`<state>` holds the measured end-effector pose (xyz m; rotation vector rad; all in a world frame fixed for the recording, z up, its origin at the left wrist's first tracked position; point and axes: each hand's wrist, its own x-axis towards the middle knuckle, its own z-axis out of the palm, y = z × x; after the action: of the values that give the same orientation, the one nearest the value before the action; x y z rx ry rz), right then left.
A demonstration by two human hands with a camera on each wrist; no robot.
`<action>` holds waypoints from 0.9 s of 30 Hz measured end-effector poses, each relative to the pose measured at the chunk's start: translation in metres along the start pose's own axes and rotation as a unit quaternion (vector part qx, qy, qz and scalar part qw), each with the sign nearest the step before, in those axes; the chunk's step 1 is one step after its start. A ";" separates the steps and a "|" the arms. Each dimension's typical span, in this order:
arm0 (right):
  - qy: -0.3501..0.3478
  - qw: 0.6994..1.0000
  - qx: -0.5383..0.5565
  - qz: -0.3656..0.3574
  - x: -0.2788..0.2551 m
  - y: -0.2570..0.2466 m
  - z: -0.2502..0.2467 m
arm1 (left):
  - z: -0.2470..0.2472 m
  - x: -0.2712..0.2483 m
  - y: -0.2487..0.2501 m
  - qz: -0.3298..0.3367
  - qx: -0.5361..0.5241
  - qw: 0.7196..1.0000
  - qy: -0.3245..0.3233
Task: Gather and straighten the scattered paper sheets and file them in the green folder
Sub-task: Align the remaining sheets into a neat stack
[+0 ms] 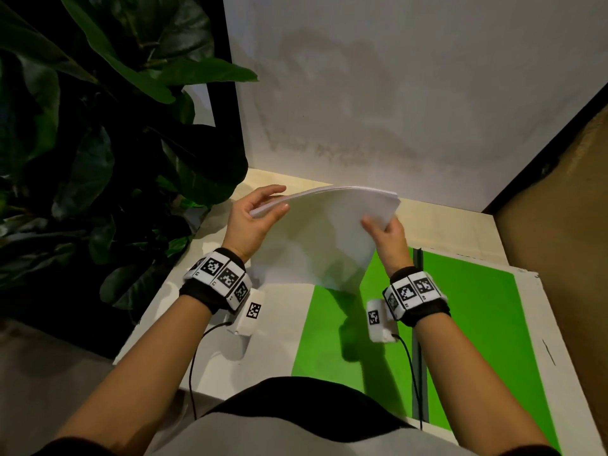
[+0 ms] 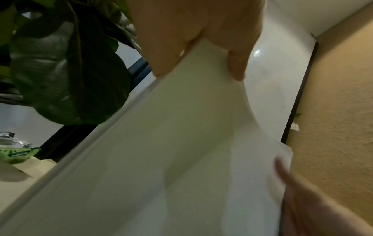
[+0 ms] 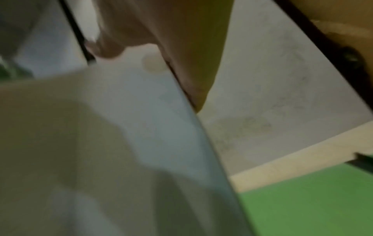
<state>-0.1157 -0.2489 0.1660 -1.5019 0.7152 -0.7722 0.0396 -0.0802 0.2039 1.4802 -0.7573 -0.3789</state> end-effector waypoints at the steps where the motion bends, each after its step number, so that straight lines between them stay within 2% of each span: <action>1: -0.017 0.999 -0.035 0.024 0.000 0.010 0.000 | -0.001 0.001 0.000 0.003 0.008 1.000 -0.001; 3: -0.017 0.996 -0.078 0.045 0.001 0.023 0.000 | -0.003 0.005 0.001 0.011 0.018 1.000 -0.003; 7: 0.005 0.998 -0.051 0.035 0.005 0.009 0.000 | -0.016 0.010 0.009 0.020 0.013 1.000 -0.002; 10: -0.025 0.999 -0.033 0.020 0.001 -0.008 -0.006 | -0.030 0.007 0.007 -0.001 -0.018 1.000 -0.012; 13: -0.035 0.999 -0.014 0.024 -0.004 -0.017 -0.009 | -0.035 0.003 -0.003 -0.061 -0.039 0.997 -0.015; 16: -0.010 1.000 0.000 0.010 -0.009 -0.017 0.005 | -0.024 -0.005 -0.011 -0.137 -0.034 0.989 0.029; 18: 0.038 0.999 0.010 -0.013 -0.017 -0.016 0.023 | -0.011 -0.014 -0.008 -0.152 -0.023 0.986 0.068; 20: 0.072 0.996 0.019 -0.047 -0.028 -0.014 0.041 | 0.001 -0.023 -0.001 -0.129 -0.028 0.984 0.120; 23: 0.084 0.993 0.042 -0.070 -0.040 -0.008 0.056 | 0.004 -0.036 0.010 -0.064 -0.049 0.985 0.153; 25: 0.074 0.995 0.039 -0.045 -0.044 0.003 0.059 | -0.004 -0.042 0.007 -0.045 -0.052 0.983 0.171; 27: 0.045 0.999 -0.005 0.018 -0.047 0.021 0.061 | -0.013 -0.046 -0.011 -0.093 -0.056 0.979 0.171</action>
<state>-0.0938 -0.1770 0.1400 -1.4662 0.8127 -0.8139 0.0169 -0.0413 0.1844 1.4638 -0.3202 -0.2906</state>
